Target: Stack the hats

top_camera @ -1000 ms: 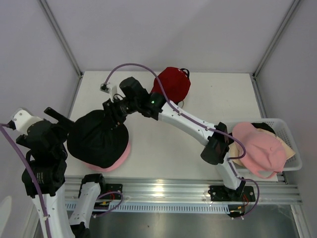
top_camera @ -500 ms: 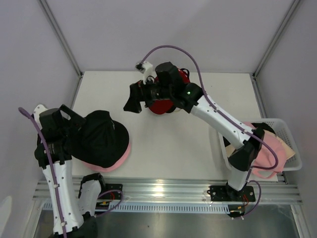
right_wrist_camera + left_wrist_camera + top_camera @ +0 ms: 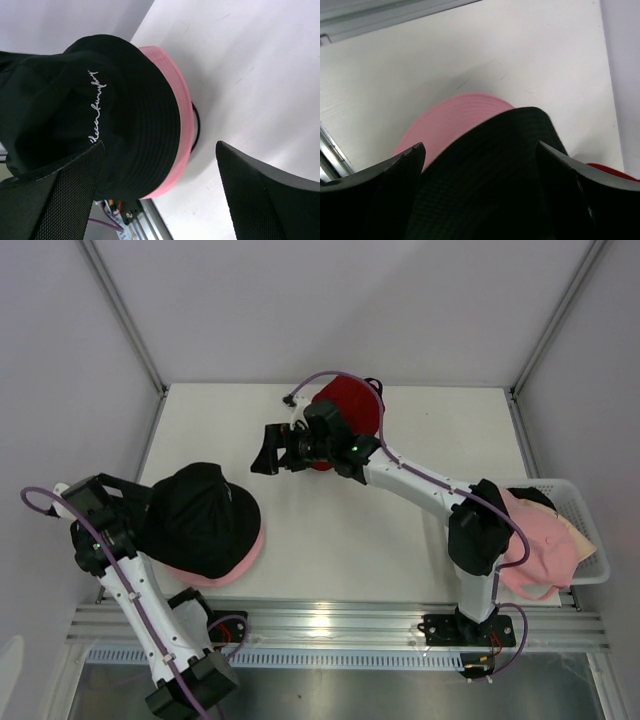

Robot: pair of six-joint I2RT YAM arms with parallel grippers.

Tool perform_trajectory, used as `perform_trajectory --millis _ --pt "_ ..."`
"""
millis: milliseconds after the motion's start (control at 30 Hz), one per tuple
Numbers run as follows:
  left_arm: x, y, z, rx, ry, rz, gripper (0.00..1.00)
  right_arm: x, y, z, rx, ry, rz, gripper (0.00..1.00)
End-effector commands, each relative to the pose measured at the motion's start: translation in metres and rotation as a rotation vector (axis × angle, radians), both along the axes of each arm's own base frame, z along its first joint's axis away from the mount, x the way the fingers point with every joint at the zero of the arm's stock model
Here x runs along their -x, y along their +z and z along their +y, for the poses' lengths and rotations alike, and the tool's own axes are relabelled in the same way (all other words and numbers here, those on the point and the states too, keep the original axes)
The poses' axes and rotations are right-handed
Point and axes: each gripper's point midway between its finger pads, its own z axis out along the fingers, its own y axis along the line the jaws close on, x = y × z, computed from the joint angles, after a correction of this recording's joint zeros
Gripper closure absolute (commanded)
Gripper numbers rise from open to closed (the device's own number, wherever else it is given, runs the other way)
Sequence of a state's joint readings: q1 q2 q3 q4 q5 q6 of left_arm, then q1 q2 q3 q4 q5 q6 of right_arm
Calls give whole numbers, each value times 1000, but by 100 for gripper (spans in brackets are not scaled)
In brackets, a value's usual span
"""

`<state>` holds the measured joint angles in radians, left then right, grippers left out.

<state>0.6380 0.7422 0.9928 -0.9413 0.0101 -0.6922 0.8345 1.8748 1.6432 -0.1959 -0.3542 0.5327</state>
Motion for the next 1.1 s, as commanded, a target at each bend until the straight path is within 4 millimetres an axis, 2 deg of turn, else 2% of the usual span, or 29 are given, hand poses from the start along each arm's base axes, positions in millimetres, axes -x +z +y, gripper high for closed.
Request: perform_trajectory --millis 0,33,133,167,367,467,600,633,700,733,767,800,833,900,1000,1067 --pt "-6 -14 4 52 49 -67 7 -11 10 15 -120 -55 19 5" --pt "-3 -27 4 71 66 -57 7 -10 0 15 -136 -52 37 5" --pt "-10 -27 4 64 47 -103 2 -9 -20 11 -144 -67 91 6" --pt "-7 -36 5 57 49 -83 2 -8 -22 10 -144 -67 91 6" --pt "2 -42 13 -29 62 -91 1 2 -25 20 -147 -34 92 6" --pt "-5 -46 13 -32 16 -106 3 7 -31 29 -139 -15 99 6" --pt "-23 -56 6 7 -114 -96 9 4 -26 38 -114 -20 56 7" --pt "-30 -55 0 25 -160 -112 10 4 -24 39 -110 -22 44 6" --pt "-33 -65 -8 73 -199 -117 15 5 -20 42 -103 -21 27 6" --pt "-38 -76 -23 144 -238 -162 19 7 -19 43 -101 -19 28 6" --pt "-41 -77 -31 169 -255 -201 23 10 -17 45 -103 -14 28 6" --pt "-43 -70 -40 157 -287 -255 23 11 -16 45 -102 -11 26 6" --pt "-42 -81 -46 181 -289 -262 22 13 -16 45 -97 -8 25 6" --pt "-43 -82 -53 161 -326 -257 21 19 -13 43 -85 -2 6 5" --pt "-51 -72 -68 147 -436 -263 20 24 -13 37 -76 -11 -3 5" --pt "-57 -73 -77 155 -497 -251 20 27 -22 31 -58 -20 11 5"
